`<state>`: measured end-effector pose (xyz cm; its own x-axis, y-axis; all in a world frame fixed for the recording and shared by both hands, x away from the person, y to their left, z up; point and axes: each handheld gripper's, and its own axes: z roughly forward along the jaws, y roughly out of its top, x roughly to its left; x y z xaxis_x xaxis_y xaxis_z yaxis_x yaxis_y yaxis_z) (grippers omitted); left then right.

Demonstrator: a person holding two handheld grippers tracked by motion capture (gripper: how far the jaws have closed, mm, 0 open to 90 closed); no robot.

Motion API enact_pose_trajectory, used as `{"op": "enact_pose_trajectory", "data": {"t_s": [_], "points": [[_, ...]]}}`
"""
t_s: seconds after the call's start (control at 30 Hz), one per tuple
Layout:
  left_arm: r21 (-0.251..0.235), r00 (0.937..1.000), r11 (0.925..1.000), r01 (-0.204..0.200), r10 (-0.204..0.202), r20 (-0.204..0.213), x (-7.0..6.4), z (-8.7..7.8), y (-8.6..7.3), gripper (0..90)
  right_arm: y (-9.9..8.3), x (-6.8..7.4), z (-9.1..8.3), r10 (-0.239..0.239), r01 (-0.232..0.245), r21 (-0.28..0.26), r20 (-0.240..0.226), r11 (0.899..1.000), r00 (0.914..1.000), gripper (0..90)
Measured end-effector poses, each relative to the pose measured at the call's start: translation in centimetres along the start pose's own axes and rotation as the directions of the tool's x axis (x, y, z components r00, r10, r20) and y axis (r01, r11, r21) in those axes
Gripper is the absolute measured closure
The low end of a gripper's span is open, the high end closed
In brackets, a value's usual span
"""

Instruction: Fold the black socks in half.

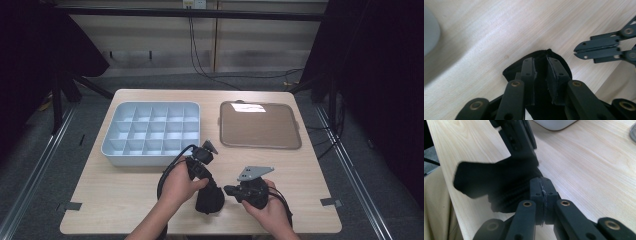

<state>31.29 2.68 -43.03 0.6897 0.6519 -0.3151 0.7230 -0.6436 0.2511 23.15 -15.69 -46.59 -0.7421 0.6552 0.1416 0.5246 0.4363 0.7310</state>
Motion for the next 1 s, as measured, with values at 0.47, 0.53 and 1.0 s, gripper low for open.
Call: {"op": "enact_pose_trajectory", "data": {"t_s": [0.47, 0.53, 1.0], "points": [[0.035, 0.9999, 0.9993, -0.013, 0.013, -0.003, -0.5, 1.9, 0.2, 82.2, 0.4, 1.0, 0.5, -0.024, 0.024, 0.001, -0.042, 1.0, 0.9988, 89.6], [0.033, 1.0, 0.9994, -0.004, 0.004, 0.003, -0.5, 2.0, 0.2, 82.4, 0.3, 1.2, 0.7, -0.029, 0.029, 0.005, -0.048, 1.0, 0.9984, 89.6], [-0.011, 1.0, 0.9999, -0.006, 0.006, -0.004, -0.3, 0.8, 0.0, 66.4, -0.3, 1.7, 2.1, -0.035, 0.039, 0.042, -0.075, 0.998, 0.9965, 89.4]]}}
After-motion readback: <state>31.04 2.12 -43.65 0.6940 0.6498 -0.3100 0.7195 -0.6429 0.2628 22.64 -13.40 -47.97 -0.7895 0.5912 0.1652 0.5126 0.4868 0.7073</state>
